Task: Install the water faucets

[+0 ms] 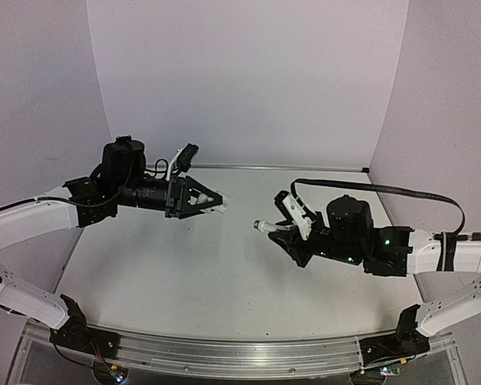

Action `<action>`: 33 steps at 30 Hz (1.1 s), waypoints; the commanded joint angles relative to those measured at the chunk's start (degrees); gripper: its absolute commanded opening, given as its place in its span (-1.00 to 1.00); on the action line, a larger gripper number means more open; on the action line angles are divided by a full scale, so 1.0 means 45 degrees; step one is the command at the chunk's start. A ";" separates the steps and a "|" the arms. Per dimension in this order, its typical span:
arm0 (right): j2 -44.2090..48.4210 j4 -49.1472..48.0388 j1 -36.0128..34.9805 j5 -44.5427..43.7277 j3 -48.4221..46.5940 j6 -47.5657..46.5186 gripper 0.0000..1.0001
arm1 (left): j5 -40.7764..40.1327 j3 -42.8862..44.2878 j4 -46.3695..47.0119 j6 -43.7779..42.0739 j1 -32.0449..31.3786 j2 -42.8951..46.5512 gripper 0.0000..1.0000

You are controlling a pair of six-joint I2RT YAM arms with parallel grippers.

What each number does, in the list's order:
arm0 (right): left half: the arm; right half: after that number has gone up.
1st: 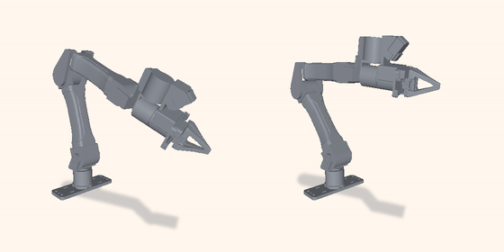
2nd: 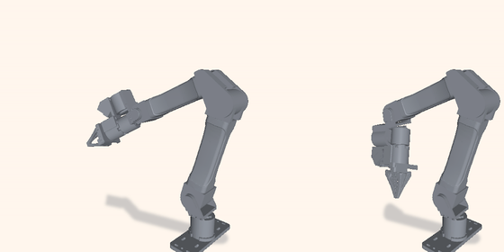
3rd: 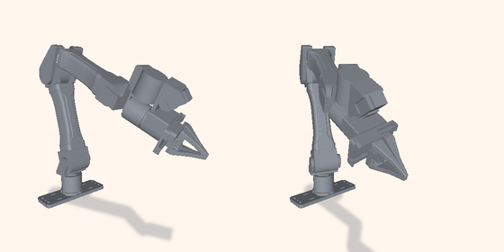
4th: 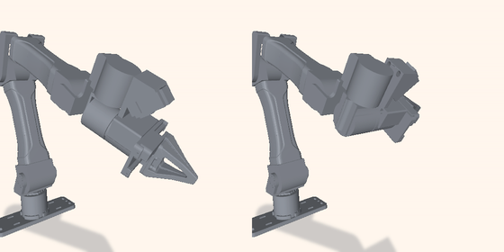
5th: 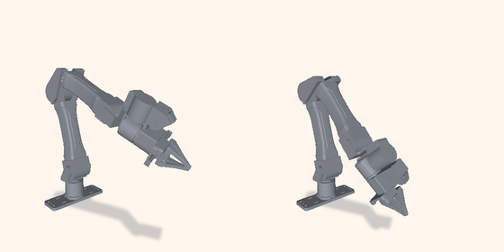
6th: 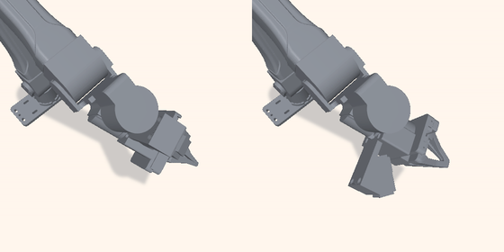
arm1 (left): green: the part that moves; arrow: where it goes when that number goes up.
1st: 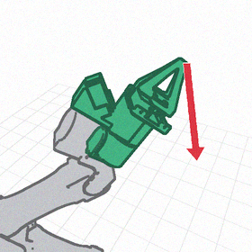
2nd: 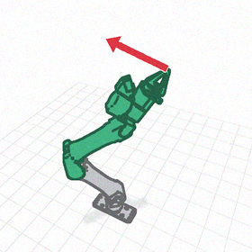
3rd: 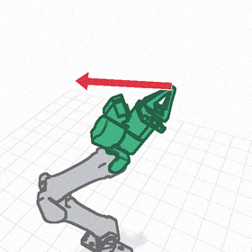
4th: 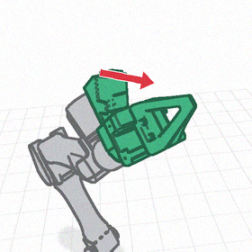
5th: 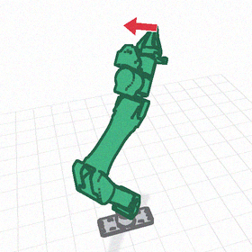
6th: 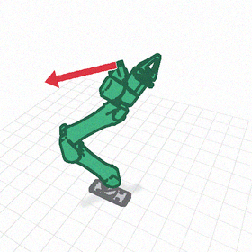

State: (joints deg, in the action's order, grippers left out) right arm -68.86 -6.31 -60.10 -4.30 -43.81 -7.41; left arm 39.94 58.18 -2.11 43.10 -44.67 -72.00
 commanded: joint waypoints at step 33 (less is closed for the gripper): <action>0.0119 -0.2588 -0.0184 0.5246 -0.3499 -0.7365 -1.00 | 0.1008 -0.2309 0.8377 1.0645 0.0202 0.2097 -1.00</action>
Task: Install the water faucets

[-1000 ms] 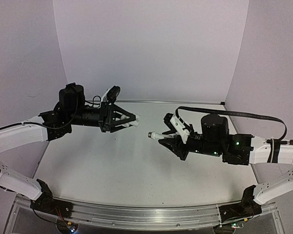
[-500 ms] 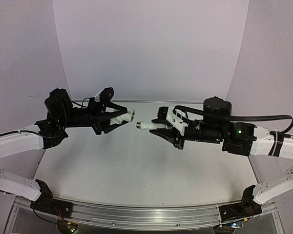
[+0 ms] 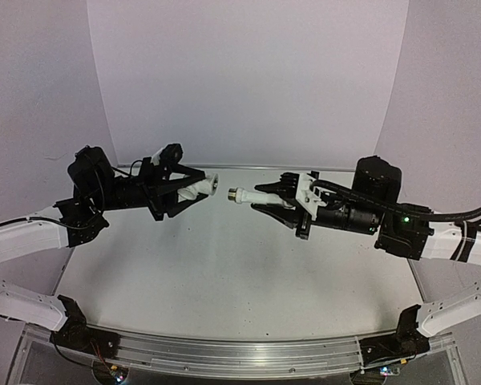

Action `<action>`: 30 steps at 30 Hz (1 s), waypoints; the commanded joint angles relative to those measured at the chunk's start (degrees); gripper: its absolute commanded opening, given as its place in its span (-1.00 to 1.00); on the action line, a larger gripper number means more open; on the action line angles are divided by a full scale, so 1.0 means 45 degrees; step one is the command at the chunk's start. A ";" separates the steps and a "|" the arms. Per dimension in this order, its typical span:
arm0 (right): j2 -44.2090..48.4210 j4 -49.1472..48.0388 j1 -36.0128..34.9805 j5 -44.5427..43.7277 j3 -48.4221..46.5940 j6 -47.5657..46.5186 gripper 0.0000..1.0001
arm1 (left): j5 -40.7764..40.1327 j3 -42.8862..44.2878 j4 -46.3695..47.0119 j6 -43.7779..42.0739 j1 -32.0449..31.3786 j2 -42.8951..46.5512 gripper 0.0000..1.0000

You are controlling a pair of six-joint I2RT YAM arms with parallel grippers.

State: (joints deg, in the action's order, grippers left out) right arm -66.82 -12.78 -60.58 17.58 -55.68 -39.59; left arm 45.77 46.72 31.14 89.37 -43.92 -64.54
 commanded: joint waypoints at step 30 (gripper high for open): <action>-0.2102 -0.0833 -0.0075 0.0719 -0.2931 0.0171 -1.00 | -0.0096 0.0176 0.0264 -0.0655 -0.0598 0.0451 -1.00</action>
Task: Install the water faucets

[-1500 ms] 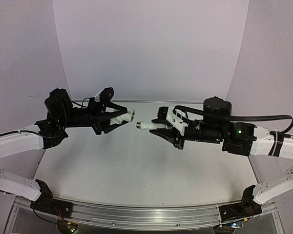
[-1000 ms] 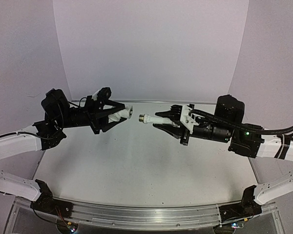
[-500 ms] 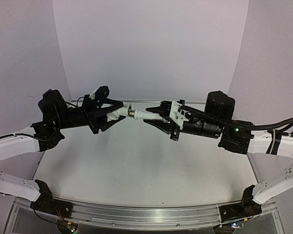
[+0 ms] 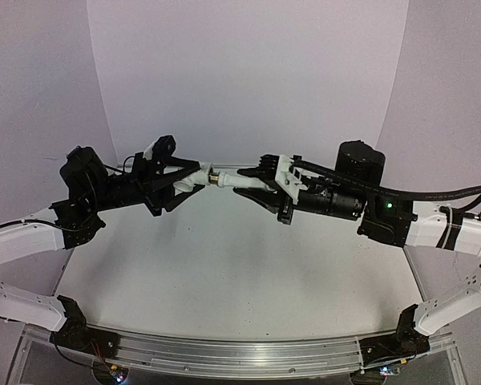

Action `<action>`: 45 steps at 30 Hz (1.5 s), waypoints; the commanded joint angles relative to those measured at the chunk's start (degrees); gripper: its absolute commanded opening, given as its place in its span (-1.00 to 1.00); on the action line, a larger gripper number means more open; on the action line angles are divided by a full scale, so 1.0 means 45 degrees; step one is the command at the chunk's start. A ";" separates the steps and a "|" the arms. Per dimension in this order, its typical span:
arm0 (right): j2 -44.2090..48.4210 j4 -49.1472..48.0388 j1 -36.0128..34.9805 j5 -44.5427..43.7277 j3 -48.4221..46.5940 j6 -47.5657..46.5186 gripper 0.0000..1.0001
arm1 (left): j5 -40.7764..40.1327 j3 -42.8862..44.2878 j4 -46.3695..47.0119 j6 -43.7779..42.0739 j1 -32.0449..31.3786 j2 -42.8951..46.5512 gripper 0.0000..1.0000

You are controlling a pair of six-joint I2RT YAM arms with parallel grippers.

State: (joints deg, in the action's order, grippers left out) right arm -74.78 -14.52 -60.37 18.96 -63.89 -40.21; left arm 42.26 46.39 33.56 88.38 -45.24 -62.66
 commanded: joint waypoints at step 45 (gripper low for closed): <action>-0.1102 -0.2846 -0.0141 0.0964 -0.0436 0.3949 -1.00 | 0.0257 0.1053 -0.2389 -0.2723 -0.0299 -0.0002 -1.00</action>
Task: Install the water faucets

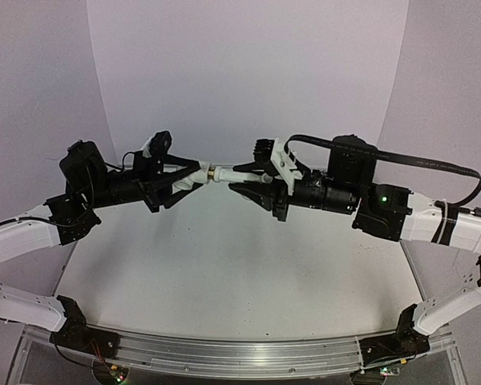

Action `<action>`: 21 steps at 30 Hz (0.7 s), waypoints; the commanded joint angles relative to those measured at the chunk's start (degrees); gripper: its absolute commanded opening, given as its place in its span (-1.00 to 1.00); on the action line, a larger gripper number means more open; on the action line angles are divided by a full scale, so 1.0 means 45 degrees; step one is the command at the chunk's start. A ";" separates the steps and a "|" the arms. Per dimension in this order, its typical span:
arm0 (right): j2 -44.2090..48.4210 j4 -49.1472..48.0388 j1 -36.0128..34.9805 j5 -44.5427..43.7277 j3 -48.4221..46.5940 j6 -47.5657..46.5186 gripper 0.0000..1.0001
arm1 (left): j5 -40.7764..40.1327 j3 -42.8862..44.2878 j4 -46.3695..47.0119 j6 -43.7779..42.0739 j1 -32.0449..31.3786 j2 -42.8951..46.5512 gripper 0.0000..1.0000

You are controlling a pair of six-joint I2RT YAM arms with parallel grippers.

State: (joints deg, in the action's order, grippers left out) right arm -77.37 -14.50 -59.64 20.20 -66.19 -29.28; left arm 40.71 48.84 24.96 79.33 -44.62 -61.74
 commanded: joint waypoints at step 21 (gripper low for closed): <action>-0.1129 -0.2348 -0.0286 0.1873 -0.0713 0.3419 -1.00 | 0.1648 0.1279 -0.1872 -0.5711 -0.0436 -0.0810 -1.00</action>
State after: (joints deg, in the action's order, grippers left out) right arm -79.00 -19.86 -58.76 23.88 -65.57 -18.36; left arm 42.37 52.41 19.45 61.67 -43.83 -61.94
